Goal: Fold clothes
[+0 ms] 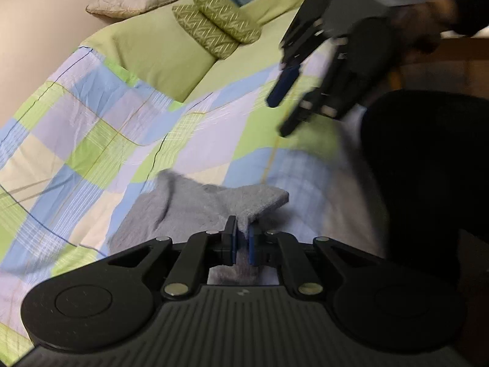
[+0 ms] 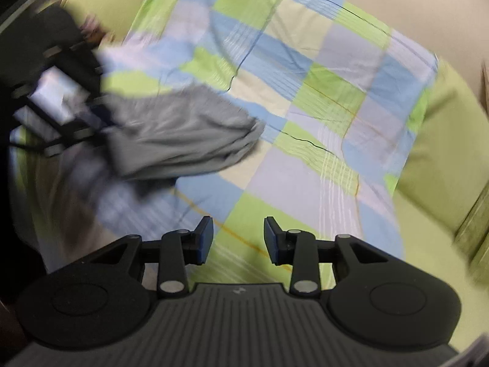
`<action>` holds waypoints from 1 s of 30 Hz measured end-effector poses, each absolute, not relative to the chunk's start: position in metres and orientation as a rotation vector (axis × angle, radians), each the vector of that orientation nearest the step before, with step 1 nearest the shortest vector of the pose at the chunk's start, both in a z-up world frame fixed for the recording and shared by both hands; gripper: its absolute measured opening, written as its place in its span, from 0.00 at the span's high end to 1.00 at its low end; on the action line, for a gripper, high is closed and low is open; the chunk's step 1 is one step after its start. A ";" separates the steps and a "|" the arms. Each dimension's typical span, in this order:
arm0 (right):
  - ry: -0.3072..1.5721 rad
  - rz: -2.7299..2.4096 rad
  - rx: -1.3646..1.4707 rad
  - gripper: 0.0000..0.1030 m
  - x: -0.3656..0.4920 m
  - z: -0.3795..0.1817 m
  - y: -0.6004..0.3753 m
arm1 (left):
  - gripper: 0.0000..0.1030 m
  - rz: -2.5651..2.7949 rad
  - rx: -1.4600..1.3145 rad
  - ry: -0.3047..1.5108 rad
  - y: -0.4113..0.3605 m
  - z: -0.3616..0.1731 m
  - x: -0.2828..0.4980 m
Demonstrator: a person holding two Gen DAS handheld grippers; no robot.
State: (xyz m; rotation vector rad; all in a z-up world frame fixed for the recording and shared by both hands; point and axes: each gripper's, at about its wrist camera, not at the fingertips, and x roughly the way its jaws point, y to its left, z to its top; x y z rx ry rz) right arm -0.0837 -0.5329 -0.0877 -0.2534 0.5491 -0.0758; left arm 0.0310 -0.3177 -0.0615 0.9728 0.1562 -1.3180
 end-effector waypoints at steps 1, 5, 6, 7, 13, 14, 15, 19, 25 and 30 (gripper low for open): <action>0.539 -0.065 -0.195 0.69 -0.082 -0.085 -0.539 | 0.95 -1.323 0.983 0.154 -0.305 -0.059 0.032; 0.492 -0.003 -0.086 0.67 -0.060 -0.078 -0.546 | 0.95 -1.321 1.001 0.172 -0.279 -0.057 0.037; 0.483 0.016 -0.089 0.67 -0.053 -0.077 -0.544 | 0.95 -1.323 0.989 0.180 -0.280 -0.058 0.038; 0.480 0.026 -0.097 0.67 -0.047 -0.077 -0.543 | 0.95 -1.331 0.976 0.180 -0.283 -0.059 0.037; 0.506 0.127 -0.191 0.60 0.016 -0.084 -0.533 | 0.95 -1.416 0.909 0.163 -0.311 -0.070 0.021; 0.505 0.129 -0.197 0.59 0.015 -0.084 -0.534 | 0.95 -1.427 0.909 0.160 -0.314 -0.073 0.020; 0.503 0.131 -0.203 0.59 0.014 -0.085 -0.535 | 0.95 -1.439 0.910 0.158 -0.317 -0.076 0.020; 0.498 0.140 -0.227 0.59 0.010 -0.087 -0.539 | 0.95 -1.449 0.883 0.179 -0.316 -0.082 0.026; 0.489 0.152 -0.263 0.59 0.003 -0.089 -0.545 | 0.95 -1.417 0.744 0.221 -0.300 -0.071 0.047; 0.481 0.163 -0.293 0.59 -0.002 -0.092 -0.550 | 0.95 -1.380 0.620 0.206 -0.295 -0.040 0.075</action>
